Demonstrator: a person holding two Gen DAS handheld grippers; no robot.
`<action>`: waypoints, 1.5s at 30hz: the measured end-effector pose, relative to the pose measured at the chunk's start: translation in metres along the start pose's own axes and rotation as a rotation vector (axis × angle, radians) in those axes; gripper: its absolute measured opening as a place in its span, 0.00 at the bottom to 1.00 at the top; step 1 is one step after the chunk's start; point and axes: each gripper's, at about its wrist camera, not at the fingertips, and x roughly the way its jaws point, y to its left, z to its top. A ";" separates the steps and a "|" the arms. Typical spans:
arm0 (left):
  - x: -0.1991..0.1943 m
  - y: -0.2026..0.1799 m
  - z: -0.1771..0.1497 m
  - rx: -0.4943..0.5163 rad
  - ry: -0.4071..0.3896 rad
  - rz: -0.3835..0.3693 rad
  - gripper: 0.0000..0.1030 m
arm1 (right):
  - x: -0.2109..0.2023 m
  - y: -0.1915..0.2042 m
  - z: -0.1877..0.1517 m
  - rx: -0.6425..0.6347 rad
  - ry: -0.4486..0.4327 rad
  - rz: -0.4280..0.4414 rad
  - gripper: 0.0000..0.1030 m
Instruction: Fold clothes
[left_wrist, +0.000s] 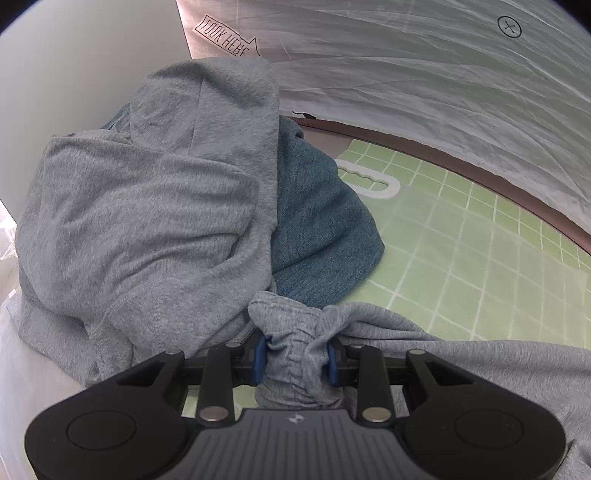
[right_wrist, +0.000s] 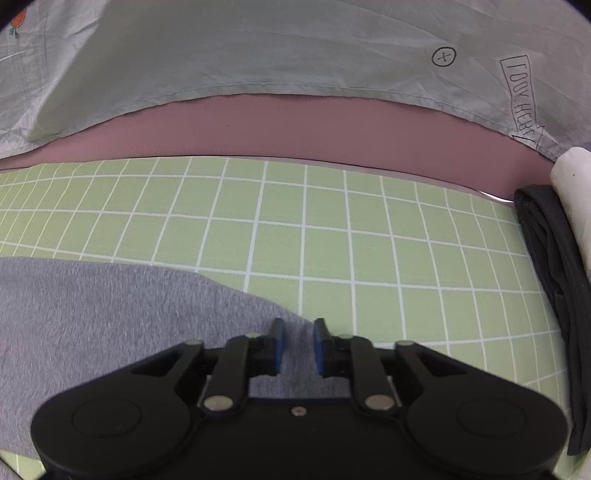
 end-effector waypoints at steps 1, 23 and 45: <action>0.000 0.000 0.000 0.002 0.001 0.000 0.32 | 0.000 -0.001 -0.001 -0.002 -0.009 -0.004 0.55; -0.001 0.004 -0.003 -0.011 -0.005 0.011 0.32 | -0.064 -0.003 0.055 0.127 -0.410 -0.047 0.25; -0.012 0.009 -0.015 -0.038 0.020 0.032 0.39 | -0.011 -0.015 -0.044 0.518 -0.121 -0.121 0.36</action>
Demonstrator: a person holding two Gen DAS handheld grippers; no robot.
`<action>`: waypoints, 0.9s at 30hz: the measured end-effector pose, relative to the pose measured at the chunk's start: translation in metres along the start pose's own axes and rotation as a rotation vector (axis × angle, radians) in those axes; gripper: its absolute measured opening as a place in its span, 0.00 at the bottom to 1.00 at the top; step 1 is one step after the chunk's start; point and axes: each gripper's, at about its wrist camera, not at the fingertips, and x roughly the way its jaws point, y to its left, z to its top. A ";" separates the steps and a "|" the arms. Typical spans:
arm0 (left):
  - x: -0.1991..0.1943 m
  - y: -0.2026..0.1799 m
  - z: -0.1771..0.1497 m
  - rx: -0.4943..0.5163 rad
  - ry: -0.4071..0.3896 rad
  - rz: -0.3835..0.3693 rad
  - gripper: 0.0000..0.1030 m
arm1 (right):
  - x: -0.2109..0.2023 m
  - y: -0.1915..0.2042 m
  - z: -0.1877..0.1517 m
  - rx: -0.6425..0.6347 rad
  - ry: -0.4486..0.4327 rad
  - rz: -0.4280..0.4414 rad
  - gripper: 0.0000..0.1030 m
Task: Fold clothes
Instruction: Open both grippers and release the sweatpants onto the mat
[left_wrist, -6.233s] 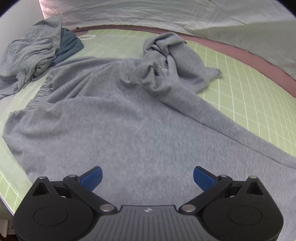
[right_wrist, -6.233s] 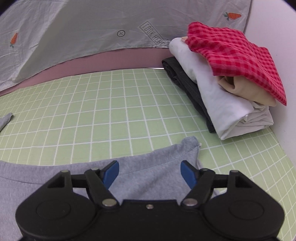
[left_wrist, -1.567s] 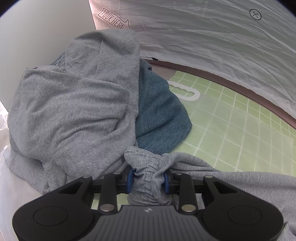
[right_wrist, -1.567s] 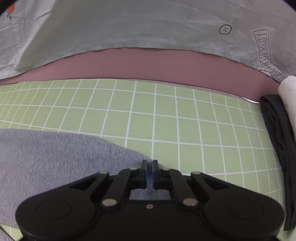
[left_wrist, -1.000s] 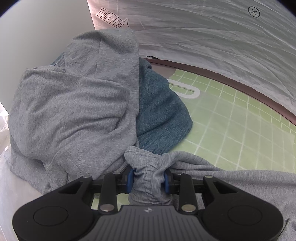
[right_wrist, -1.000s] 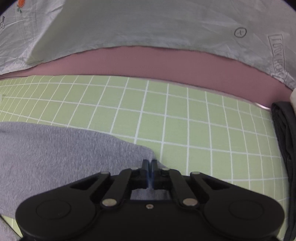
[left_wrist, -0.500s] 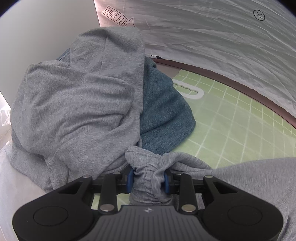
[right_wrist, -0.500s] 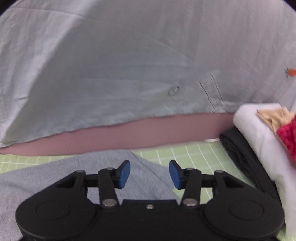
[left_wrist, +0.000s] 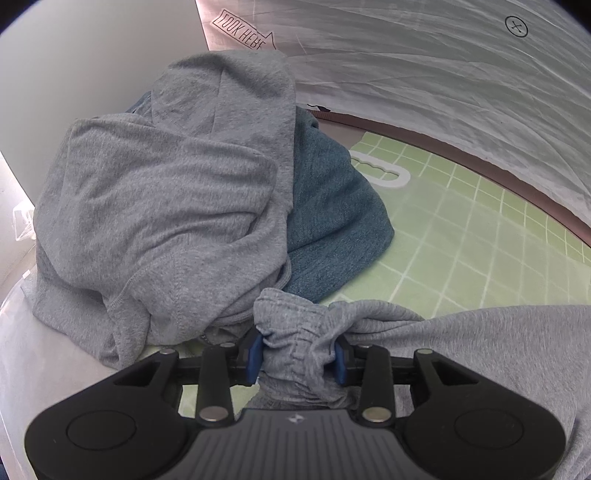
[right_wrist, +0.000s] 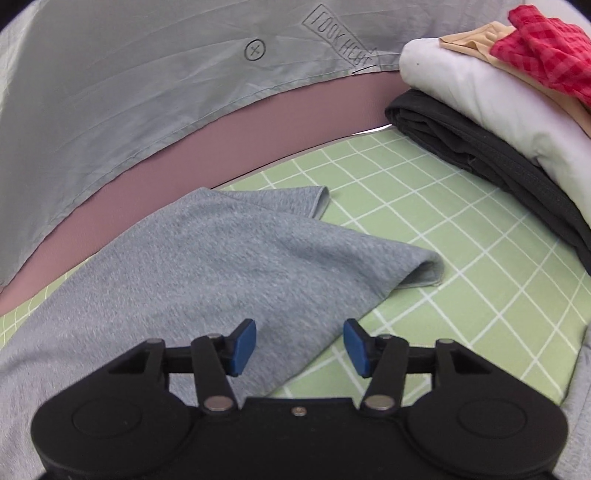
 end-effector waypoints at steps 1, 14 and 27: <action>0.000 0.001 -0.001 -0.005 0.002 0.000 0.39 | 0.003 0.004 0.000 -0.040 0.007 -0.004 0.33; -0.066 -0.001 -0.013 0.012 -0.058 -0.009 0.44 | -0.031 -0.015 -0.030 -0.220 0.052 0.021 0.00; -0.122 -0.105 -0.087 0.094 -0.020 -0.169 0.61 | -0.078 -0.076 -0.016 -0.175 0.019 0.079 0.29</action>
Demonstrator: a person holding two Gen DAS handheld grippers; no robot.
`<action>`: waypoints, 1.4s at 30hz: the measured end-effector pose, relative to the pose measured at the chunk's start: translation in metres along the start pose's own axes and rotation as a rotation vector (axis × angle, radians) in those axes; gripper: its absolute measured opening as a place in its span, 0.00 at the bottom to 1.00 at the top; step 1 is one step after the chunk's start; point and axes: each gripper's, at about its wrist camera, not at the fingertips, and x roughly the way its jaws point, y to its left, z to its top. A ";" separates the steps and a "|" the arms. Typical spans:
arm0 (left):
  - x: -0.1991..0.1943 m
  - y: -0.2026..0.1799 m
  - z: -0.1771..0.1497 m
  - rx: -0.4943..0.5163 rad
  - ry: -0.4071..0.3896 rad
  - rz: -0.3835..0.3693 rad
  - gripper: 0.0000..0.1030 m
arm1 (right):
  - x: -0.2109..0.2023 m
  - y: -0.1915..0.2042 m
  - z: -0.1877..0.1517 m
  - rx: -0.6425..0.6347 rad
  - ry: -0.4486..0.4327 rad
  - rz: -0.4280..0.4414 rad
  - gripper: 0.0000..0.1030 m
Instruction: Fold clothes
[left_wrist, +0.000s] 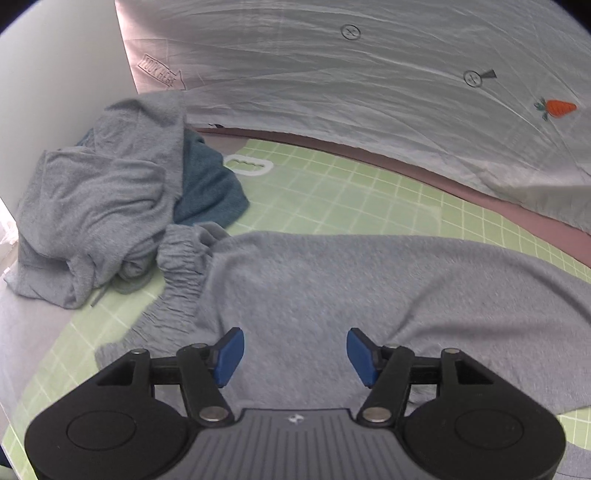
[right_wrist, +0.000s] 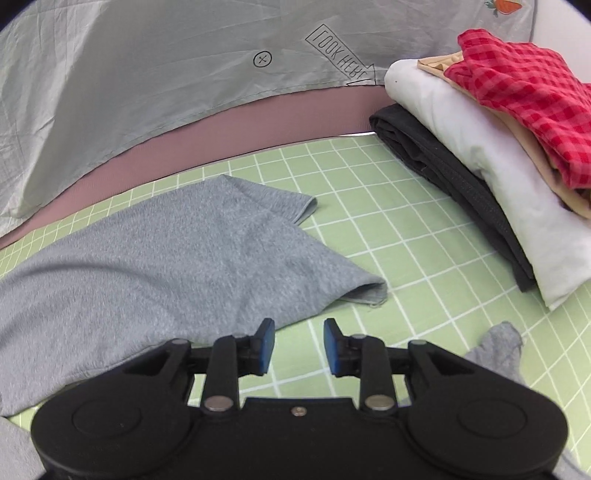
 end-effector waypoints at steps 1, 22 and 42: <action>0.002 -0.011 -0.007 -0.007 0.015 -0.007 0.61 | 0.000 -0.007 0.005 -0.010 0.000 0.005 0.29; 0.047 -0.123 -0.044 0.031 0.186 0.127 0.63 | 0.123 -0.029 0.106 -0.235 0.026 0.233 0.43; 0.050 -0.111 -0.042 -0.041 0.212 0.121 0.71 | 0.133 -0.051 0.199 -0.259 -0.209 -0.051 0.28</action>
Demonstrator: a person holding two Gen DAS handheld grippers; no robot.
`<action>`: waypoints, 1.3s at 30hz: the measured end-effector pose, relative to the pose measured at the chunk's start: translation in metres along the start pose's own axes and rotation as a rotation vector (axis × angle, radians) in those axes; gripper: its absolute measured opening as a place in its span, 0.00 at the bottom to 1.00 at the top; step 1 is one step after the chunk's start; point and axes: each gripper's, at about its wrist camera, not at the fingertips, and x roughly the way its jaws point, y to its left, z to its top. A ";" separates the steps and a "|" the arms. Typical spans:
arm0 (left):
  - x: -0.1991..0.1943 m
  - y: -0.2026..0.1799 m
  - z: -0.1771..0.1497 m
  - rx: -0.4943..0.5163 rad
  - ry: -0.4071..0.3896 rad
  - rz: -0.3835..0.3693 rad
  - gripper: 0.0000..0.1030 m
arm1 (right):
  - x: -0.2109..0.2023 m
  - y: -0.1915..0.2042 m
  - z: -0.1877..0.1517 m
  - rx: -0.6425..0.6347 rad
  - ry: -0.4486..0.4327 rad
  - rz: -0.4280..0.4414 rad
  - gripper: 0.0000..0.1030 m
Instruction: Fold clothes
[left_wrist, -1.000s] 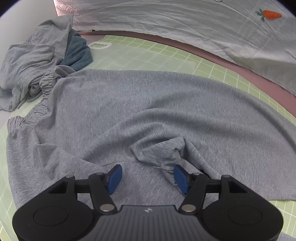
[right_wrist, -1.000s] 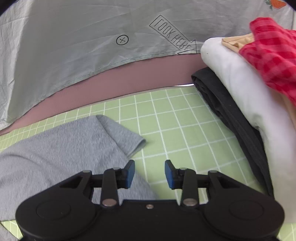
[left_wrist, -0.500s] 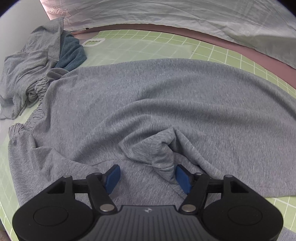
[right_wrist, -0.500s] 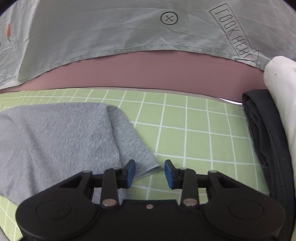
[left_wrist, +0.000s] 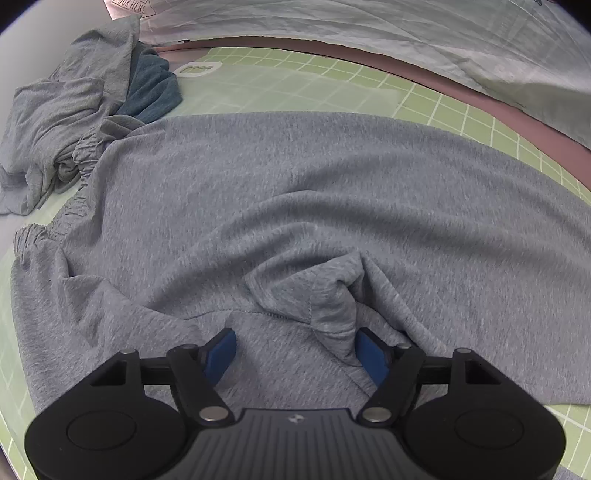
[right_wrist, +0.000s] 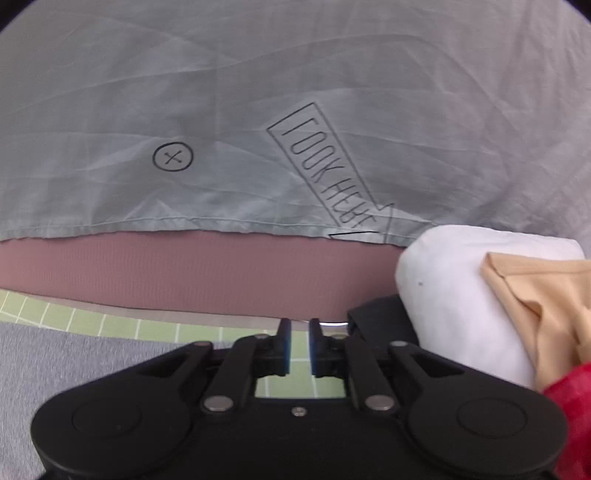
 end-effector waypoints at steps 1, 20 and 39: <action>0.000 0.000 0.000 0.001 -0.002 0.003 0.71 | -0.007 -0.001 -0.005 0.014 0.004 0.021 0.34; 0.001 0.001 -0.001 0.000 -0.008 -0.002 0.75 | -0.044 0.022 -0.088 0.205 0.163 0.219 0.21; 0.003 0.006 -0.002 -0.024 -0.005 -0.002 0.81 | -0.059 0.025 -0.091 -0.031 0.117 -0.012 0.12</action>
